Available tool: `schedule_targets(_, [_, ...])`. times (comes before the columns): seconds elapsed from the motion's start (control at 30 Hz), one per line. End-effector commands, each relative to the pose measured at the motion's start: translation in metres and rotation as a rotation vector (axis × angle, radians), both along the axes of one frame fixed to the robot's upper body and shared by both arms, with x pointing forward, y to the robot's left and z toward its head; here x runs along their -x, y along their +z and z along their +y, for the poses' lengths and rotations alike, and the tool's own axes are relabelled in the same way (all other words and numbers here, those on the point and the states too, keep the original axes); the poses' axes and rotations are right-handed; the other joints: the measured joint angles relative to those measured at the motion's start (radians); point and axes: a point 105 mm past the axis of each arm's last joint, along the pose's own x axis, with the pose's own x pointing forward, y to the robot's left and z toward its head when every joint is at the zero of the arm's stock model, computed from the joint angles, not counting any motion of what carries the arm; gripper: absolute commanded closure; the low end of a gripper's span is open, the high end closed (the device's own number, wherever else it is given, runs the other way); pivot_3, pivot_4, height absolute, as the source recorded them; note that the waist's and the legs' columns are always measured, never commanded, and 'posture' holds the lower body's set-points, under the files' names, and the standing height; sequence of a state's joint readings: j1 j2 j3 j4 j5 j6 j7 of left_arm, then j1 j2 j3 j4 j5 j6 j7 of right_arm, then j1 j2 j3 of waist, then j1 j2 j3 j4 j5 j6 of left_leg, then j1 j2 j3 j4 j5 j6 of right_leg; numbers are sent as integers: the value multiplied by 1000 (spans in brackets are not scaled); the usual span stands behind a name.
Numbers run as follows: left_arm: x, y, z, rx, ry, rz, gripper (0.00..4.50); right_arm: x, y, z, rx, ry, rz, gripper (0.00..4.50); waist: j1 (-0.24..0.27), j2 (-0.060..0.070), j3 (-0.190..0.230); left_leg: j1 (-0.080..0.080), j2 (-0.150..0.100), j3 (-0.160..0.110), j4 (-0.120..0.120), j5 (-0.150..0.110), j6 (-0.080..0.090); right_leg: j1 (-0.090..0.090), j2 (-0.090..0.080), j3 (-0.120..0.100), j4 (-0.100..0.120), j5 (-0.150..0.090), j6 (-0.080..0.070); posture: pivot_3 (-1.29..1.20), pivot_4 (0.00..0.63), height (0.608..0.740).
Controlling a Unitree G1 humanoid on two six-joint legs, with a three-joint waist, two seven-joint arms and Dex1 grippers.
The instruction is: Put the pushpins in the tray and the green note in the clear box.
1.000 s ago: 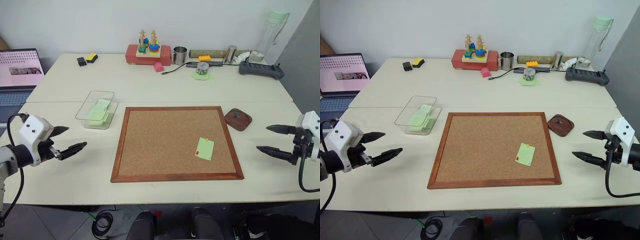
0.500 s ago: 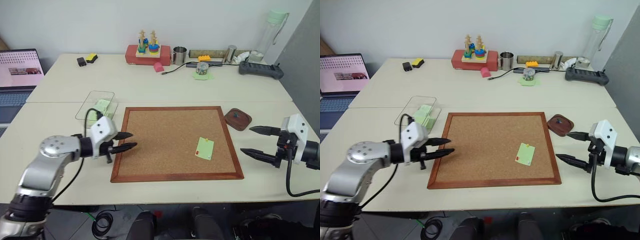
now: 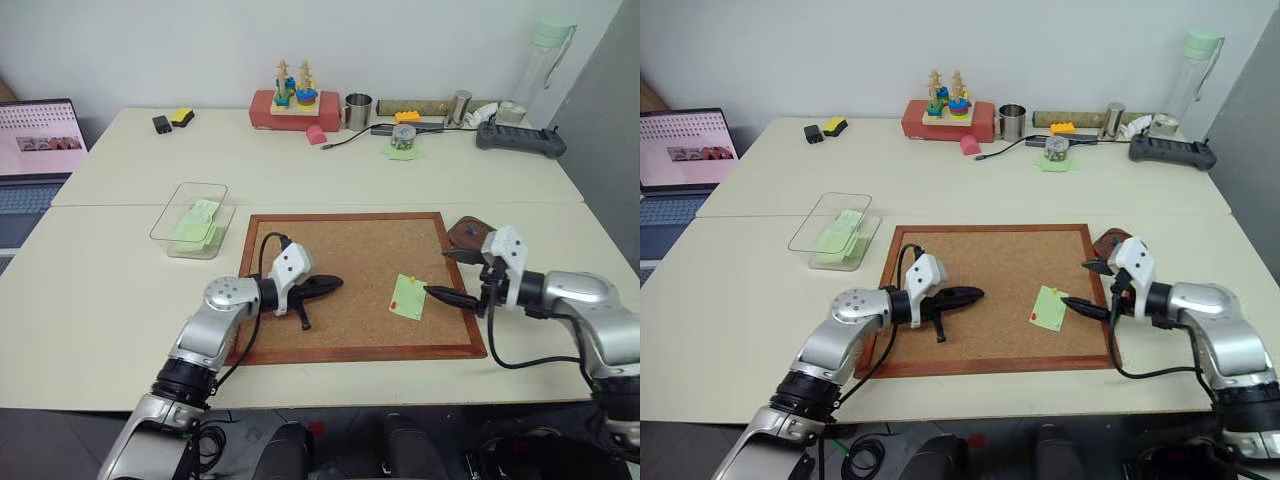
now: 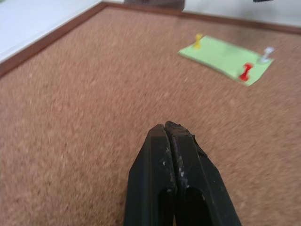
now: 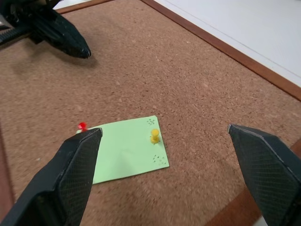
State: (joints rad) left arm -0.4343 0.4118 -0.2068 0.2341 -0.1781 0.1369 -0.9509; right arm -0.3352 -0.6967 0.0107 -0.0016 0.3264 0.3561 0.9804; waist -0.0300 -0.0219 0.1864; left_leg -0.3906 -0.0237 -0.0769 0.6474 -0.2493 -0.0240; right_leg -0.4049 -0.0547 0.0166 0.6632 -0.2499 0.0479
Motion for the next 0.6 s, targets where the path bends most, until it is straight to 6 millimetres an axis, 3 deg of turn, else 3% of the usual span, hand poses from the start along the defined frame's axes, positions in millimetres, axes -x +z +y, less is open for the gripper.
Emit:
schedule_targets(0.03, [-3, -5, -6, -22, -13, -15, 4494, -12, 3, 9, 10, 9, -58, 0, 1, 0, 0, 0, 0, 0, 0, 0, 0, 0, 0, 0, 0, 0, 0, 0, 150, 740])
schedule_targets(0.27, [-1, -10, -3, -32, -7, -9, 4494, -19, -10, 15, 2, 23, -42, 0, 1, 1, -1, 0, 0, 0, 0, 0, 0, 1, -1, 0, 0, 0, 1, 0, 150, 740])
schedule_targets(0.6, [0, -11, 1, -43, -1, -9, 4500, -20, -22, 18, -4, 42, -17, 1899, 1, 2, -1, 1, 0, 0, 0, 0, 0, 1, 0, 0, 1, 0, 0, 0, 150, 740])
